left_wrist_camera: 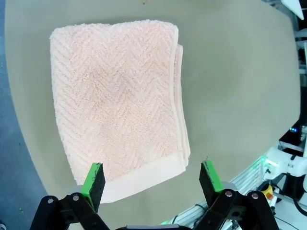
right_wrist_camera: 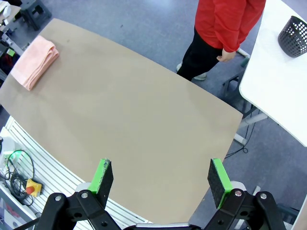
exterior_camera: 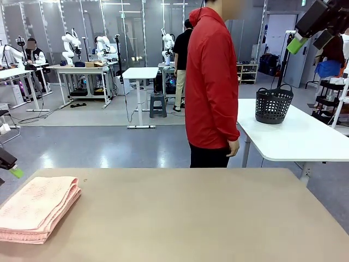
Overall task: Fold the towel.
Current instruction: Pick up the 100 cm Hotel Towel and place it on the left side of the table.
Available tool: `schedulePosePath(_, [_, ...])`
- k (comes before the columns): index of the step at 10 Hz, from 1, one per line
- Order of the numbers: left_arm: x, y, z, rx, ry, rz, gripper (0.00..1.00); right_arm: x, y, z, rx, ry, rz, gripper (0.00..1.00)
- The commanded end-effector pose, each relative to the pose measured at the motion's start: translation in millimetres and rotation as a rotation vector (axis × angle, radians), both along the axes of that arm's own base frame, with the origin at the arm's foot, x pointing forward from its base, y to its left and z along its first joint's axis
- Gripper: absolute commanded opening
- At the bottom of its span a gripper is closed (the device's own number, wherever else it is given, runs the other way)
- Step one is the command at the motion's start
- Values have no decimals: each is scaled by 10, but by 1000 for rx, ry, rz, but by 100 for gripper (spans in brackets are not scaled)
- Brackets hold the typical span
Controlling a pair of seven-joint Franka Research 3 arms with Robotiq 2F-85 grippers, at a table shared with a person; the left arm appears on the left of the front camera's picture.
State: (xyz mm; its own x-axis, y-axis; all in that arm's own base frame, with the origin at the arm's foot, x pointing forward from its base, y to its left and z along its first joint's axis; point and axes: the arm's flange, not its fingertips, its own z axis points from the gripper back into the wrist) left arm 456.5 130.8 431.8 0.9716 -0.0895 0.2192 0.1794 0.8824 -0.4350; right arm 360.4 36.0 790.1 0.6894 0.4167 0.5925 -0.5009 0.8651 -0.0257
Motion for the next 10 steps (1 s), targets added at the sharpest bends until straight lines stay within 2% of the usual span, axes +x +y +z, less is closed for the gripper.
schedulePosePath(1, [73,43,-12,-11,-23,-13,100,-2,8,-13,-3,-6,-8,100])
schedulePosePath(10, [73,43,-12,-11,-23,-13,100,-2,8,-13,-3,-6,-8,100])
